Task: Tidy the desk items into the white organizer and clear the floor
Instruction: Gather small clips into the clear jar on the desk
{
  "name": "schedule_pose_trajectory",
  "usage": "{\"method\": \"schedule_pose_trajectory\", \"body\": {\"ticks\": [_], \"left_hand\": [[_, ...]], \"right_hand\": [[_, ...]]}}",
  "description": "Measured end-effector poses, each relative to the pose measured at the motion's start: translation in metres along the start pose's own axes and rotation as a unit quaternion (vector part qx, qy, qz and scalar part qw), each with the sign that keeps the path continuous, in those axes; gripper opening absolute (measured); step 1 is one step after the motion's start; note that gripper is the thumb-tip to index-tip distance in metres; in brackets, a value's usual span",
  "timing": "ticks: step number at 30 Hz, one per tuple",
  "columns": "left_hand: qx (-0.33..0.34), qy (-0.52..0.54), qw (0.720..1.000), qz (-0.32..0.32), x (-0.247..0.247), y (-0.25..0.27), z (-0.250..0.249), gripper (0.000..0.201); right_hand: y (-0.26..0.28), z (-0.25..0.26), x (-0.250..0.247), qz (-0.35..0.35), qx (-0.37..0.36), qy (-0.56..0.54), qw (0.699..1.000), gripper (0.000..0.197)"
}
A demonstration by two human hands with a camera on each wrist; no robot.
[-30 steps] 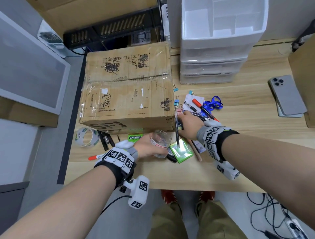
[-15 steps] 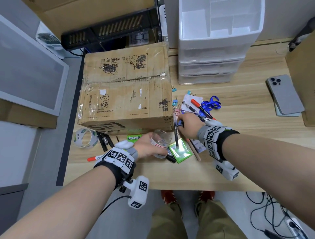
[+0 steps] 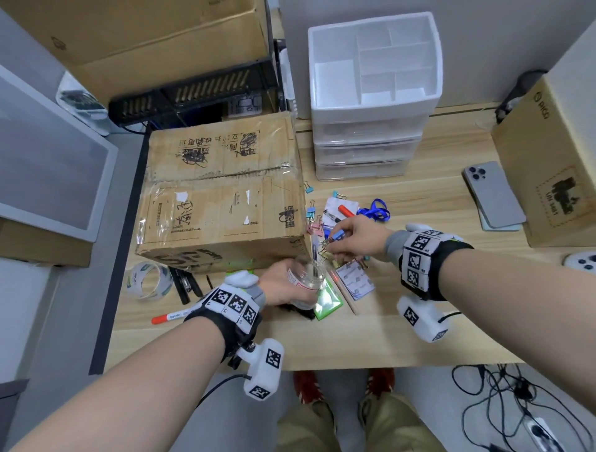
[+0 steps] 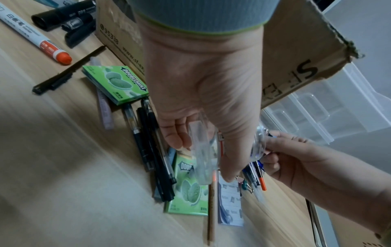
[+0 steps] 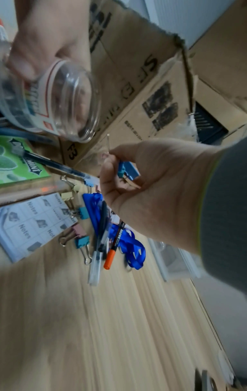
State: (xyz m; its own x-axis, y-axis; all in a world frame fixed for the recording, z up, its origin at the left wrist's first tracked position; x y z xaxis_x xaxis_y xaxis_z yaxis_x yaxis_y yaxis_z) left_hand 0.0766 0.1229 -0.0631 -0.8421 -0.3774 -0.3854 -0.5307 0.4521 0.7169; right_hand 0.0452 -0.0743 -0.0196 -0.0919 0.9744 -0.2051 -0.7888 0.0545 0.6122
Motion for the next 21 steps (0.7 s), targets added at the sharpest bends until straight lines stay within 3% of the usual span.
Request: {"method": "schedule_pose_trajectory", "body": {"ticks": [4,9,11,14,18,21], "left_hand": [[0.024,0.023,0.999,0.031,0.007,0.002,-0.012,0.063],[0.052,0.034,0.997,0.041,0.015,0.003,-0.019,0.061],[0.053,0.022,0.997,0.045,0.015,0.005,-0.018,0.059],[0.057,0.001,0.997,0.051,0.016,0.006,-0.016,0.056],[0.061,0.005,0.997,0.053,0.015,0.011,-0.012,0.055],[0.057,0.002,0.998,0.038,0.009,0.013,-0.007,0.067]], "right_hand": [[0.01,0.015,0.012,0.049,-0.035,0.025,0.998,0.01],[0.009,0.015,0.04,0.064,-0.107,0.232,0.965,0.009],[0.008,0.01,0.049,0.079,-0.117,0.262,0.955,0.013],[0.007,0.004,0.055,0.106,-0.104,0.25,0.957,0.023],[0.008,0.001,0.056,0.162,-0.046,0.12,0.978,0.025],[0.007,0.004,0.044,0.126,-0.037,0.048,0.99,0.021]]}}
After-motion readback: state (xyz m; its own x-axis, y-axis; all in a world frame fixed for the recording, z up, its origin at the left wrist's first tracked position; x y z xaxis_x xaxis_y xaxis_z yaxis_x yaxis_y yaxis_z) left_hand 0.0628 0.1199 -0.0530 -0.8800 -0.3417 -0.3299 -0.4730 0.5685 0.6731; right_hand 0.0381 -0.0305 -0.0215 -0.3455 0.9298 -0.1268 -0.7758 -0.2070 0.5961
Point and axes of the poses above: each hand's wrist, its own y-axis away from the middle knuckle, its own x-axis out of the palm, z = x × y, the point moved 6 cm from there along -y, towards the middle knuckle, and after that the axes turned 1 degree about y, right-handed, at the moved point
